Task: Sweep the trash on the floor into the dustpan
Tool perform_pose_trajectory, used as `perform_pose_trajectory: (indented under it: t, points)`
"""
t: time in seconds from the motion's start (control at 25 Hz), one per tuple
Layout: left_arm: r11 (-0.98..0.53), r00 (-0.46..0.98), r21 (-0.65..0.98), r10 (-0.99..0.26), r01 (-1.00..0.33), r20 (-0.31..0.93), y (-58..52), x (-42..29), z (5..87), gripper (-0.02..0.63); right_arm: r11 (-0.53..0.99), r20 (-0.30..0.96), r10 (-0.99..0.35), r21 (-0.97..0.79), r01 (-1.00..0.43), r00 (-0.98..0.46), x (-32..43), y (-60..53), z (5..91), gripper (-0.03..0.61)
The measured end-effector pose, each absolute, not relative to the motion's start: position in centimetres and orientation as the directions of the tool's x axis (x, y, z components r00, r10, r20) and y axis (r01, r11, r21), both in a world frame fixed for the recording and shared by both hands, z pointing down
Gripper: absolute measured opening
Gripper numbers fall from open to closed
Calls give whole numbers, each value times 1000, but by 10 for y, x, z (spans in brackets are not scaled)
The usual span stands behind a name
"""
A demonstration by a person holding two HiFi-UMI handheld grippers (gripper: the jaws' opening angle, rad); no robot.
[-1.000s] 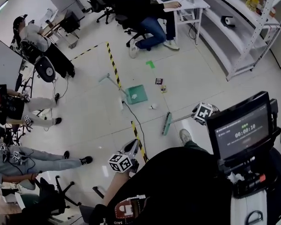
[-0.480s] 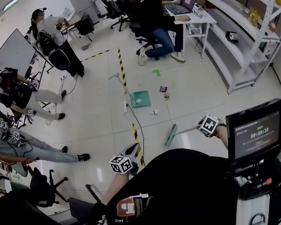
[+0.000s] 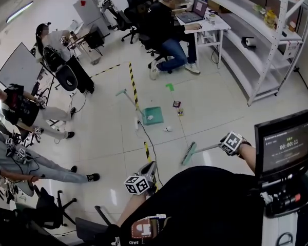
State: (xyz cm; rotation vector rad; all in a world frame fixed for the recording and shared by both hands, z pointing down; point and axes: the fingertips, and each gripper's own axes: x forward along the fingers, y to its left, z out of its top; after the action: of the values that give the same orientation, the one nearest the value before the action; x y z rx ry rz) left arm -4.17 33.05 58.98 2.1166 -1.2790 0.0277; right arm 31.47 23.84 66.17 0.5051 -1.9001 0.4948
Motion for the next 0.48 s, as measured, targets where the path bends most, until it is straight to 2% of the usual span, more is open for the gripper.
perform_pose_trajectory:
  t: [0.48]
  points:
    - [-314, 494, 452, -789, -835, 365, 312, -73, 583, 2, 847, 930, -134, -72, -527, -342, 303, 219, 650, 89]
